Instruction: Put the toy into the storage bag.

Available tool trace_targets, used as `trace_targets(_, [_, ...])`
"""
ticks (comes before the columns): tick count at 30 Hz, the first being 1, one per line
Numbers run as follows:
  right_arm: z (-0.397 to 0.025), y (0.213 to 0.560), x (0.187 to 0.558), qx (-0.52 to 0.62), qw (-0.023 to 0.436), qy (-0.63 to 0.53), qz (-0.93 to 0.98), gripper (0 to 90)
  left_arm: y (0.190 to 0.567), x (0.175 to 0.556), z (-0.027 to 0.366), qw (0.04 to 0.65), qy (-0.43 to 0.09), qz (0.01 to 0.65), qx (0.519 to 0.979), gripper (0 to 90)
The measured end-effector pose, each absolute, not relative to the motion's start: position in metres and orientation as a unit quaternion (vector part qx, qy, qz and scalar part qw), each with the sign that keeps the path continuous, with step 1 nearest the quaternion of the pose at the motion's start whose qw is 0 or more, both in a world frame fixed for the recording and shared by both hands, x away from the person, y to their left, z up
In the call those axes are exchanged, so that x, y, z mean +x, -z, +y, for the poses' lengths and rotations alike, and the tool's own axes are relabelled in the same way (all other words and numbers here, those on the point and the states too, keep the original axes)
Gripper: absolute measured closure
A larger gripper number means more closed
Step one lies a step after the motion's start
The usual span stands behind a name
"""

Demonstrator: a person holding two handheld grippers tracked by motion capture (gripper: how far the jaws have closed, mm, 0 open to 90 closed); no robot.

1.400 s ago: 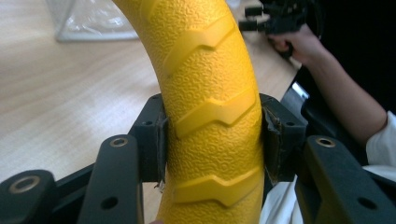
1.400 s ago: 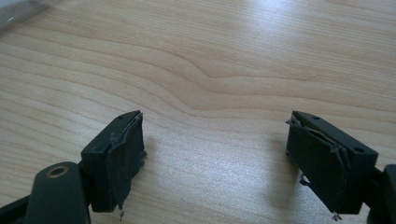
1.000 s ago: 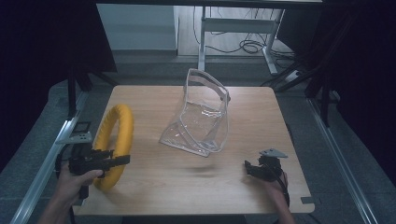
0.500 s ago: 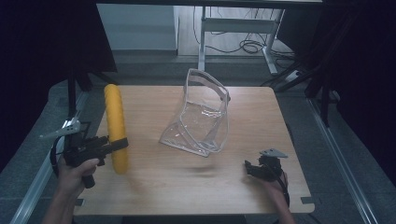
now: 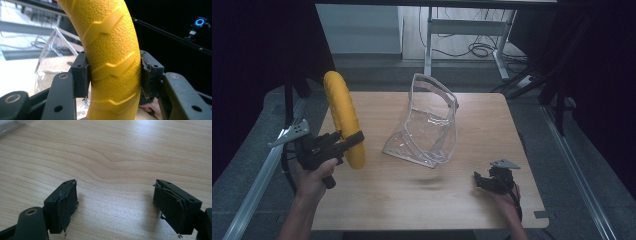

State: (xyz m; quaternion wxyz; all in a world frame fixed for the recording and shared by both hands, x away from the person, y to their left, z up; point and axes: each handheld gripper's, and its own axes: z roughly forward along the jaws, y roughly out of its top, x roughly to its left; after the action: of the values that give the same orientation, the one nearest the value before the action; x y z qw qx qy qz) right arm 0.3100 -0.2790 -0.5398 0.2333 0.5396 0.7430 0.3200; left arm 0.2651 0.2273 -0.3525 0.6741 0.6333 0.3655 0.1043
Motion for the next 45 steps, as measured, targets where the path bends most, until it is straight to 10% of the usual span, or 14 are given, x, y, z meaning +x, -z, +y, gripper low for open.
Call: trace_targets(45, [-0.279,0.54,0.31,0.538,0.236,-0.321,0.743,19.8,0.308,0.289,0.142,0.705,-0.18,0.315,0.609,49.8])
